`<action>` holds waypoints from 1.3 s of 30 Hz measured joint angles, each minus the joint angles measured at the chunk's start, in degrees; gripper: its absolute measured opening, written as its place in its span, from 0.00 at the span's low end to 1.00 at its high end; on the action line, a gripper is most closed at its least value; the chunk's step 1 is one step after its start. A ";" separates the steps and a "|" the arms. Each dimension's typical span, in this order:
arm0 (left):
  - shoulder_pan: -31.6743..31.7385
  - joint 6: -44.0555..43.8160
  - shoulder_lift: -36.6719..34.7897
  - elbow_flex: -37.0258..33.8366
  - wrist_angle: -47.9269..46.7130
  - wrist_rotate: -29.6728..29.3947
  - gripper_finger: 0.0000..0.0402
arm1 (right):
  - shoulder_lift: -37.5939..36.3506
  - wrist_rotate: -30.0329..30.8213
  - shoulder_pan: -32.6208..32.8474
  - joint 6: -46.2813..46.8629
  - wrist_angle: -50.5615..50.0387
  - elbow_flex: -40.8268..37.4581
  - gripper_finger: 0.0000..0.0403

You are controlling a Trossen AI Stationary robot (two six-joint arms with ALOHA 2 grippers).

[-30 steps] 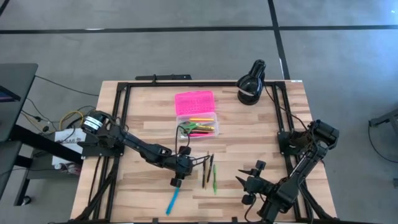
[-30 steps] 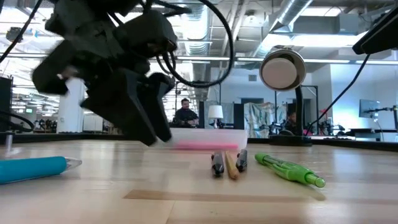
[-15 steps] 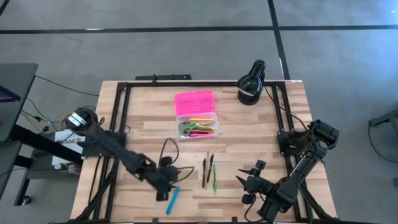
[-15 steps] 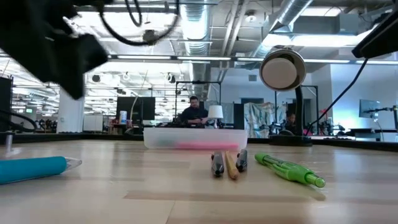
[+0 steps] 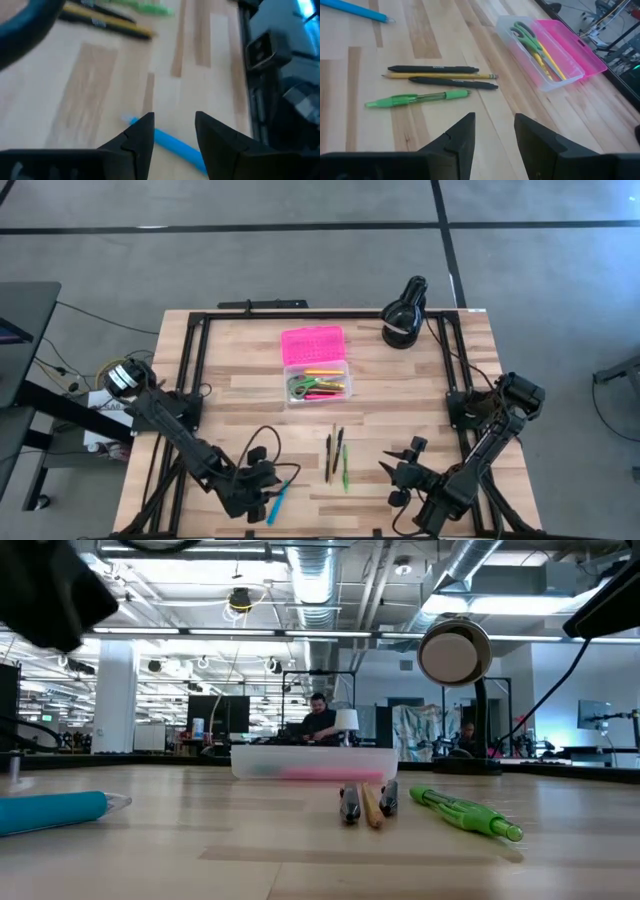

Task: Pick & place school supplies into a supply box
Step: Put the blue pen into the supply box

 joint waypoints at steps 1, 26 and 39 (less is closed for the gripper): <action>-0.16 -0.09 0.91 -0.01 0.37 0.72 0.34 | 0.00 -0.01 0.00 0.00 0.10 0.00 0.33; 2.57 -10.14 6.12 0.04 1.08 15.28 0.34 | 0.00 -0.22 -0.39 -0.04 0.86 0.00 0.33; 2.55 -11.75 7.42 0.09 3.65 13.51 0.34 | 0.00 -0.31 -0.39 -0.04 0.75 0.00 0.32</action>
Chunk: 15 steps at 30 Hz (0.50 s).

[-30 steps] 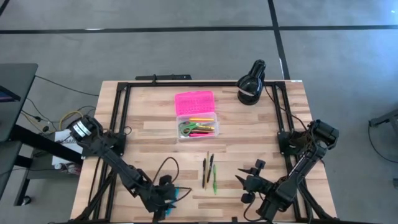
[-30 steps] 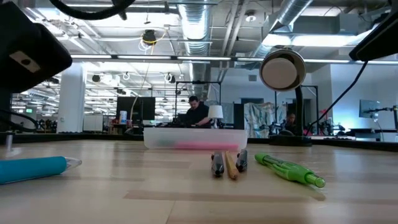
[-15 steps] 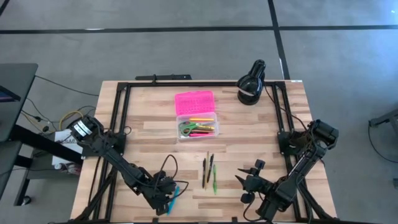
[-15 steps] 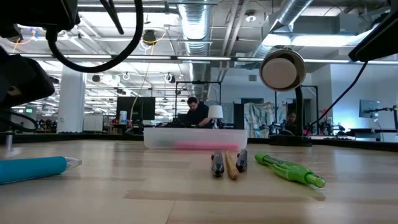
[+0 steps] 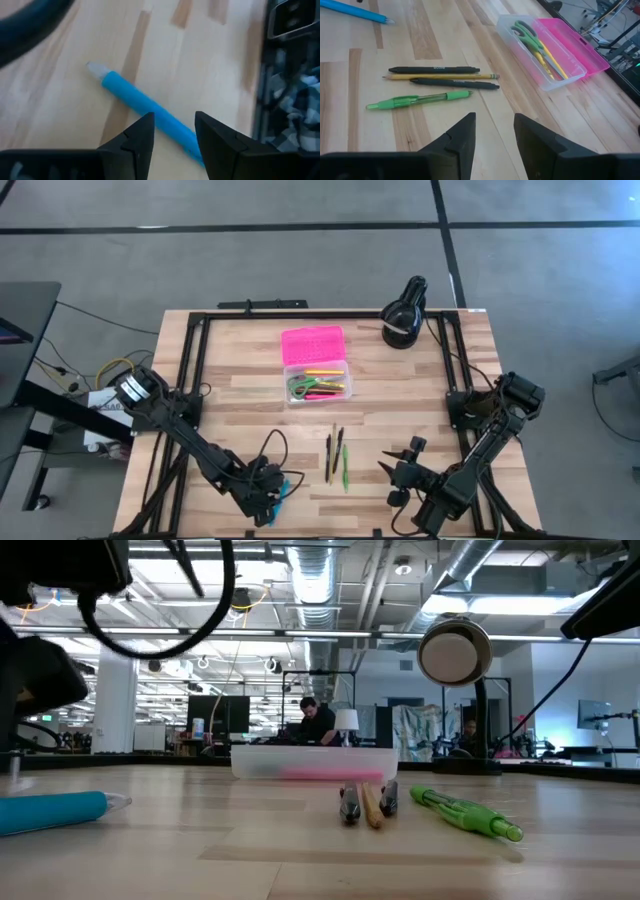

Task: Pick & place school supplies into a supply box
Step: Put the blue pen into the supply box

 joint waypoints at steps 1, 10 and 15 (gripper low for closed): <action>0.00 0.00 0.02 -0.02 -0.77 0.06 0.34 | 0.00 0.00 0.00 0.00 -0.01 0.00 0.32; 0.00 -0.48 0.92 -0.02 -0.73 0.90 0.34 | -0.02 -0.50 0.02 0.00 0.15 0.00 0.32; 0.00 -1.99 0.92 -0.07 -2.25 0.91 0.34 | -0.02 -1.20 0.00 0.00 0.20 0.00 0.32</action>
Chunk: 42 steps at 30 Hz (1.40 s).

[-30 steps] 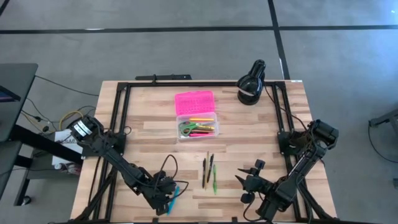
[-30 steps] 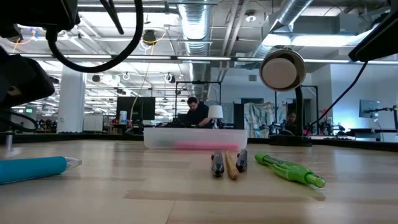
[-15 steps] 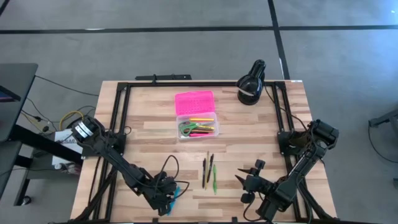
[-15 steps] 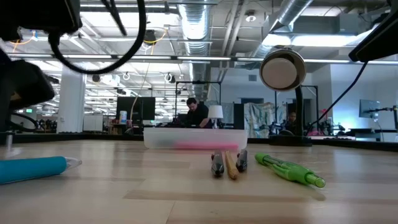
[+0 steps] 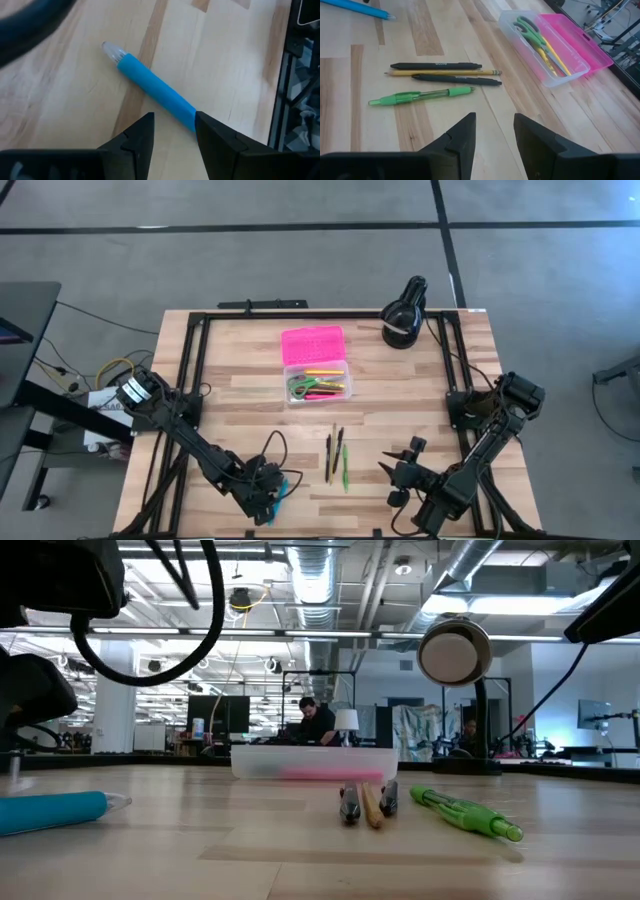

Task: Pick & place school supplies into a supply box
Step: Put the blue pen into the supply box

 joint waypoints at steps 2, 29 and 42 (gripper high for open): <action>0.00 -0.46 0.00 0.02 0.40 -0.01 0.34 | 0.00 0.00 0.01 0.00 0.01 0.00 0.32; 2.19 -1.57 -0.04 0.02 0.74 3.16 0.57 | 0.00 -1.49 0.02 0.00 0.22 0.00 0.32; 2.34 -0.73 5.17 5.22 -3.62 3.86 0.51 | 0.00 -1.51 0.02 -0.02 -0.09 0.00 0.32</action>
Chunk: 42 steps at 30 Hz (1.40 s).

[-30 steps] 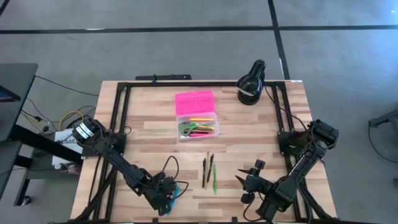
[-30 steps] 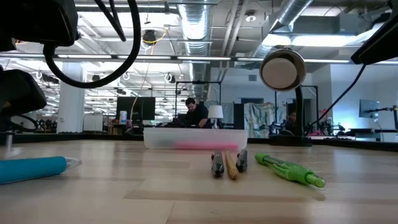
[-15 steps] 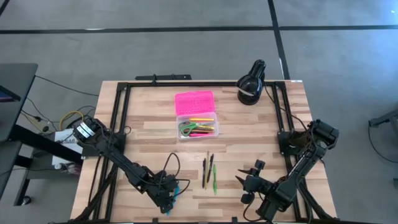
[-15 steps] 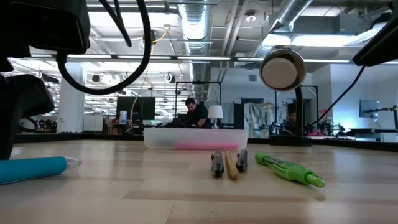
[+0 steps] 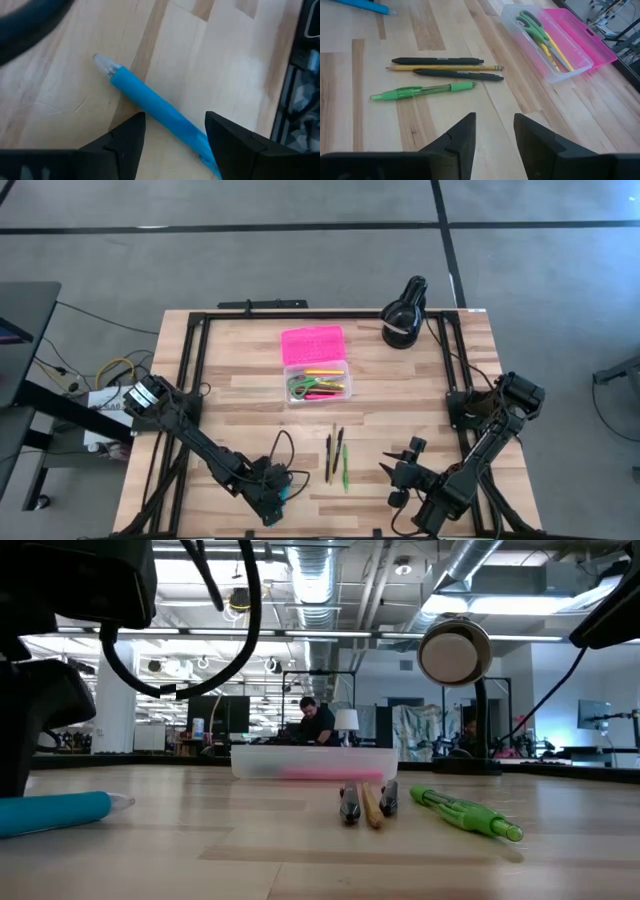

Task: Pick & place school supplies into a supply box
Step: Put the blue pen into the supply box

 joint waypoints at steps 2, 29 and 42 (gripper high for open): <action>0.00 0.08 0.19 1.84 -3.66 -0.17 0.51 | 0.00 0.00 0.00 0.00 0.04 0.00 0.32; 1.92 1.72 3.36 10.75 -27.34 -2.37 0.51 | 0.00 0.00 0.00 0.02 0.09 0.00 0.32; 3.80 18.62 3.14 10.61 -32.21 -1.18 0.51 | 0.00 0.00 0.00 0.02 0.11 0.00 0.32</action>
